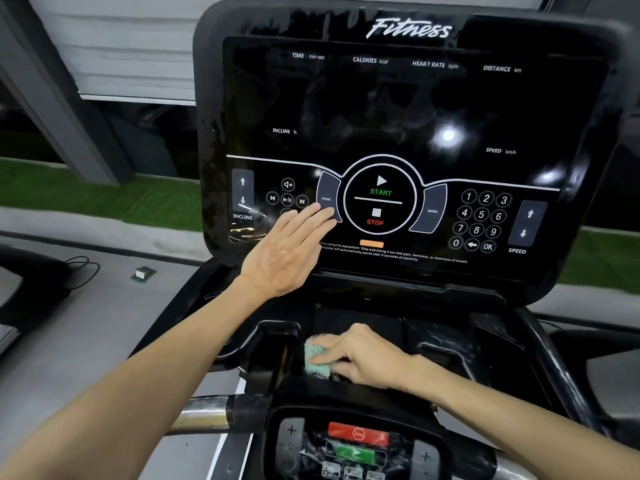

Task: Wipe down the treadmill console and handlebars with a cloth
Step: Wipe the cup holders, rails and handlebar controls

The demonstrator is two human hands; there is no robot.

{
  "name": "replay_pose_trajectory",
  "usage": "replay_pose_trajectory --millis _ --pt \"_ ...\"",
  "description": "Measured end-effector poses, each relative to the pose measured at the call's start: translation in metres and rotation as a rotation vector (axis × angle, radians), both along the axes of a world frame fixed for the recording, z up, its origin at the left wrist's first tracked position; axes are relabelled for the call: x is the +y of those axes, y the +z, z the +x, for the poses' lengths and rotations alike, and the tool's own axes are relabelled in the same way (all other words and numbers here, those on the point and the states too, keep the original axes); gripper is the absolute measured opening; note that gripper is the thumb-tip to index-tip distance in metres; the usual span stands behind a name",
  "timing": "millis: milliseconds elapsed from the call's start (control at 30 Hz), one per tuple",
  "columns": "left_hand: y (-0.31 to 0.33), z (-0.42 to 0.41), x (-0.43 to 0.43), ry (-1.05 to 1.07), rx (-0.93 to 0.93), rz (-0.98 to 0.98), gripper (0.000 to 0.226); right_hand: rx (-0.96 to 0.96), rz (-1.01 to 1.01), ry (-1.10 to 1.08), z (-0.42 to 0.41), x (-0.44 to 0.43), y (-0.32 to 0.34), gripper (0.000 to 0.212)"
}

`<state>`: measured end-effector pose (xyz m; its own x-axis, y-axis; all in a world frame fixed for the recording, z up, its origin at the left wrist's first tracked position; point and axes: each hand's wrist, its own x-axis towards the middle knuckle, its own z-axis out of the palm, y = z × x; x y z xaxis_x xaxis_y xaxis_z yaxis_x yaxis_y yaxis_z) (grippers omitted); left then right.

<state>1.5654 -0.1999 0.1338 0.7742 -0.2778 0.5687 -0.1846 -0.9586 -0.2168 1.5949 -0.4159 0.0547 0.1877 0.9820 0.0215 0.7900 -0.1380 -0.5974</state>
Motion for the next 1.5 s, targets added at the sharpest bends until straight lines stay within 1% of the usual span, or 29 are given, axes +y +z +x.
replay_pose_trajectory --millis 67,167,300,367,433,467,500,567,667,767,833,933,1033,1133,1233,1300,1400,1500 --pt "0.001 -0.001 0.0 -0.005 0.004 -0.013 0.046 0.01 0.003 0.041 -0.001 -0.006 0.002 0.03" --pt "0.002 0.0 0.001 -0.015 -0.001 -0.018 0.046 -0.026 0.007 0.071 0.006 -0.028 0.011 0.028" --pt "0.0 0.0 0.001 -0.017 -0.016 -0.015 0.047 -0.081 -0.064 0.003 0.025 -0.082 0.021 0.027" --pt "-0.001 0.001 0.0 -0.022 -0.019 -0.012 0.048 -0.124 -0.107 -0.065 0.028 -0.1 0.022 0.035" --pt "0.0 0.001 0.0 -0.024 -0.021 -0.007 0.048 -0.213 -0.084 -0.111 0.023 -0.099 0.02 0.048" --pt "0.0 0.002 0.0 -0.024 -0.021 -0.005 0.048 -0.301 -0.054 -0.114 0.021 -0.092 0.017 0.053" --pt "0.0 0.001 0.0 -0.023 -0.021 -0.005 0.048 -0.386 -0.017 -0.117 0.019 -0.082 0.013 0.055" --pt "0.0 0.0 0.0 -0.018 -0.015 -0.006 0.048 -0.436 0.023 -0.139 0.023 -0.059 0.003 0.056" --pt "0.001 0.0 -0.001 -0.003 0.001 -0.008 0.047 -0.334 0.069 -0.149 0.021 -0.012 -0.002 0.055" --pt "0.001 -0.001 0.0 0.005 0.011 -0.003 0.045 -0.272 0.028 -0.133 0.013 0.015 -0.003 0.053" --pt "0.001 0.0 0.0 0.001 0.01 -0.001 0.045 -0.22 0.039 -0.081 0.009 0.013 0.002 0.046" --pt "0.001 -0.001 0.001 -0.005 0.009 -0.004 0.046 -0.162 0.014 0.097 0.0 -0.002 0.007 0.034" --pt "0.002 -0.001 0.001 -0.006 -0.003 -0.011 0.047 -0.12 -0.014 0.135 0.002 -0.012 0.011 0.029" --pt "0.002 -0.001 0.002 -0.016 -0.015 -0.022 0.047 -0.114 -0.07 0.044 0.012 -0.038 0.016 0.028" --pt "0.001 0.0 0.002 -0.025 -0.021 -0.024 0.047 -0.171 -0.111 -0.103 0.02 -0.077 0.021 0.035" --pt "0.0 0.0 0.002 -0.032 -0.026 -0.028 0.047 -0.223 -0.157 -0.154 0.02 -0.091 0.023 0.041" --pt "0.0 0.001 0.003 -0.044 -0.026 -0.033 0.046 -0.337 -0.222 -0.21 0.015 -0.084 0.022 0.042" --pt "0.002 0.001 0.002 -0.063 -0.025 -0.039 0.046 -0.433 -0.242 -0.274 0.012 -0.048 0.021 0.038"
